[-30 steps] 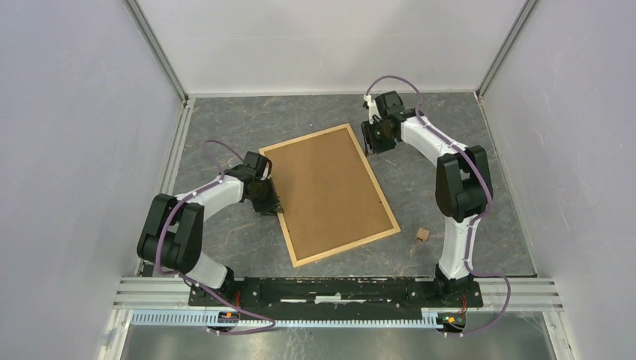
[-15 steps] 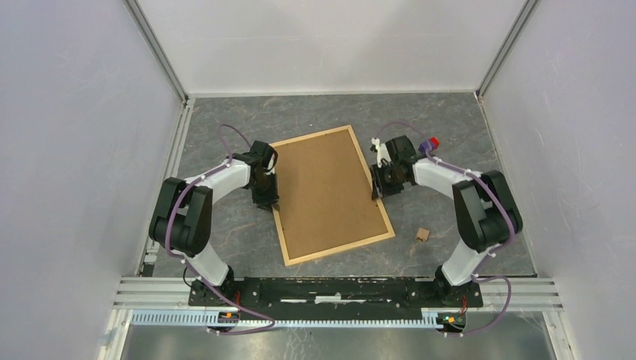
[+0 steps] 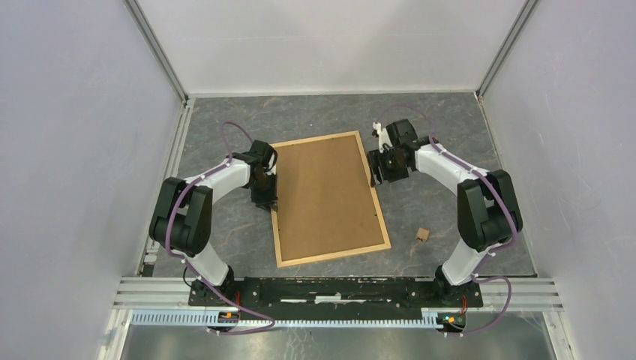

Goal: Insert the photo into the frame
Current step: Install the photo frame at the center of the board.

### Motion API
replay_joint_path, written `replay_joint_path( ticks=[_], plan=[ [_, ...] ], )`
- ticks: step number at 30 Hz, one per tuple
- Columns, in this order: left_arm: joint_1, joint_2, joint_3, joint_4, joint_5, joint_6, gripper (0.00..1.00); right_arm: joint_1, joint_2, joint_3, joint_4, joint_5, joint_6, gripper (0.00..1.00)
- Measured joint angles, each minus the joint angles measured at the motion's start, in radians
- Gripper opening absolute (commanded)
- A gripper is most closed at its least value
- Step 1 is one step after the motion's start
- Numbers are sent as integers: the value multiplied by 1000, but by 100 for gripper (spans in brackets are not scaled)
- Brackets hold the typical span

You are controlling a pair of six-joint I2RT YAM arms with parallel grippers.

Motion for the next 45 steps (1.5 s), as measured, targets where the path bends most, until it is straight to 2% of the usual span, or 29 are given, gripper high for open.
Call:
replay_joint_path(
  ticks=[4,11,20,33,35,40,45],
  plan=[
    [-14,-7,-7,7,-5,0,2,-19,16,74,-7,24,-34,86],
    [-29,-17,-11,11,-32,1,2,-35,-13,11,-14,73,-67,95],
    [-35,-13,-2,-7,-61,13,2,-35,-23,-18,-26,115,-69,96],
    [-35,-10,7,-25,-80,25,2,-35,58,5,-21,113,-95,98],
    [-35,-10,8,-25,-81,25,2,-35,61,11,-21,110,-97,92],
    [-35,-9,8,-25,-86,26,2,-37,74,38,-22,100,-97,68],
    [-35,-5,11,-29,-88,26,2,-51,81,42,-22,60,-93,59]
  ],
)
